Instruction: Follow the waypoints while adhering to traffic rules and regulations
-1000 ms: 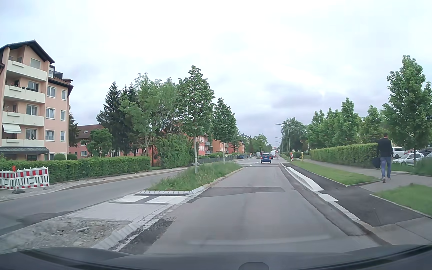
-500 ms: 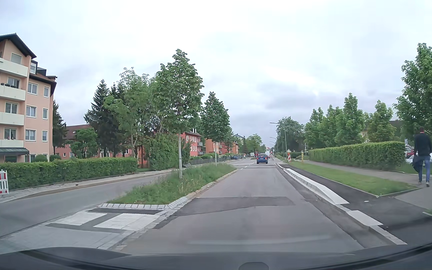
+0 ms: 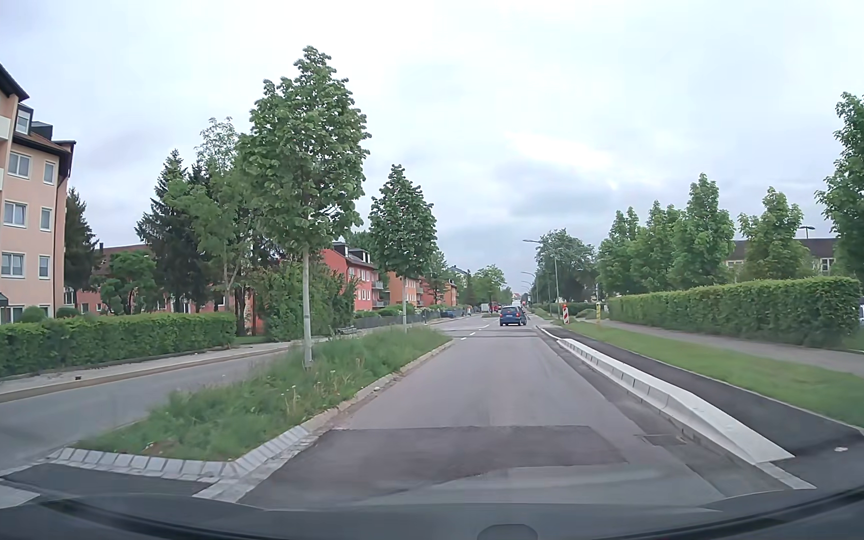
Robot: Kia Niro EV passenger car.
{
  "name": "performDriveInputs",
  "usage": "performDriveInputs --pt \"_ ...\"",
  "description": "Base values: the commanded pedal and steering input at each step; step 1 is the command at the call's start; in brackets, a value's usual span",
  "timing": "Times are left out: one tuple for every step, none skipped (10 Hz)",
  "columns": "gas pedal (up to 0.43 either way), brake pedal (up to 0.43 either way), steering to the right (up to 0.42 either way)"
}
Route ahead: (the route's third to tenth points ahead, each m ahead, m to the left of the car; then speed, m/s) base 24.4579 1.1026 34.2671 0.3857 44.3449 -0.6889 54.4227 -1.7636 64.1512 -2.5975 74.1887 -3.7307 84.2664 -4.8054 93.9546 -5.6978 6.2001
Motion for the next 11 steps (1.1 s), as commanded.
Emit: performDriveInputs --pt "0.067 0.000 0.036" --pt "0.079 0.000 0.035" --pt "0.079 0.000 0.035" --pt "0.079 0.000 0.033" --pt "0.087 0.000 0.026" --pt "0.098 0.000 0.024" --pt "0.098 0.000 0.023" --pt "0.098 0.000 0.019" --pt "0.098 0.000 0.013" --pt "0.110 0.000 0.013" --pt "0.130 0.000 0.013"
